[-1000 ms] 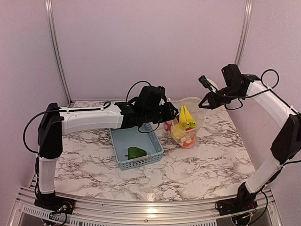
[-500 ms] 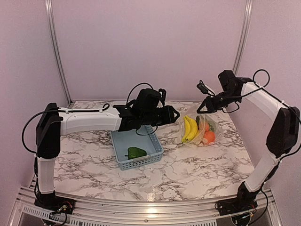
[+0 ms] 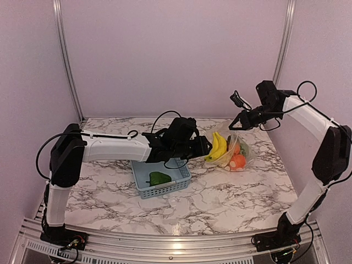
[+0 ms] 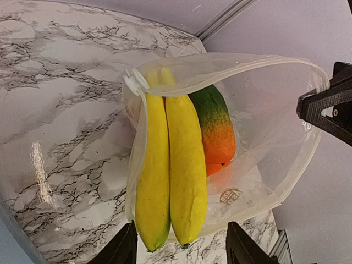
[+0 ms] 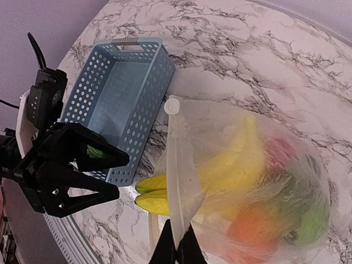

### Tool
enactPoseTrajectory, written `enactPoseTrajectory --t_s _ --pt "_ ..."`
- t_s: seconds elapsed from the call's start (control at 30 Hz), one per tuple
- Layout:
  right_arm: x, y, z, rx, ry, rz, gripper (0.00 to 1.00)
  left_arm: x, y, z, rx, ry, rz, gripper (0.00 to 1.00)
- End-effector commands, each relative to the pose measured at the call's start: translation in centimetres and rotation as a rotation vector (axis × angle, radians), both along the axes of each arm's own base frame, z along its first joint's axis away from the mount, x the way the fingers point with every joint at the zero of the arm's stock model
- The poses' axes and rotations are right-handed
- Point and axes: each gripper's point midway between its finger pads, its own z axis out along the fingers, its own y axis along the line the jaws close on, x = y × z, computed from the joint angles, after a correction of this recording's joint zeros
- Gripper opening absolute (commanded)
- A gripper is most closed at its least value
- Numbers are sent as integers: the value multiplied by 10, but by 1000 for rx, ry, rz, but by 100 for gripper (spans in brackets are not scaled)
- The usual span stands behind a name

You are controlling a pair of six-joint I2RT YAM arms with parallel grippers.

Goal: Place the food in the zip-top bag and seal the zipper
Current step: Adjust the zipper food storage bag at the corner of the board.

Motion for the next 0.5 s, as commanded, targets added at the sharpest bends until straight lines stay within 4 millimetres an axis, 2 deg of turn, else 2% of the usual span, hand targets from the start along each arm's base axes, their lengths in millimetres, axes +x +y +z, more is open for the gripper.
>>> enactPoseTrajectory --t_s 0.0,0.1,0.17,0.3,0.47 --pt "0 1 19 39 -51 2 0 20 1 -27 53 29 51 55" --pt "-2 2 19 44 -52 5 0 24 -5 -38 65 50 38 51" --pt "-2 2 19 44 -52 5 0 25 -4 -48 82 66 45 49" --pt "-3 2 18 45 -51 9 0 34 5 -65 104 76 81 39" --pt "-3 2 14 45 -43 12 0 45 3 -71 58 70 72 37"
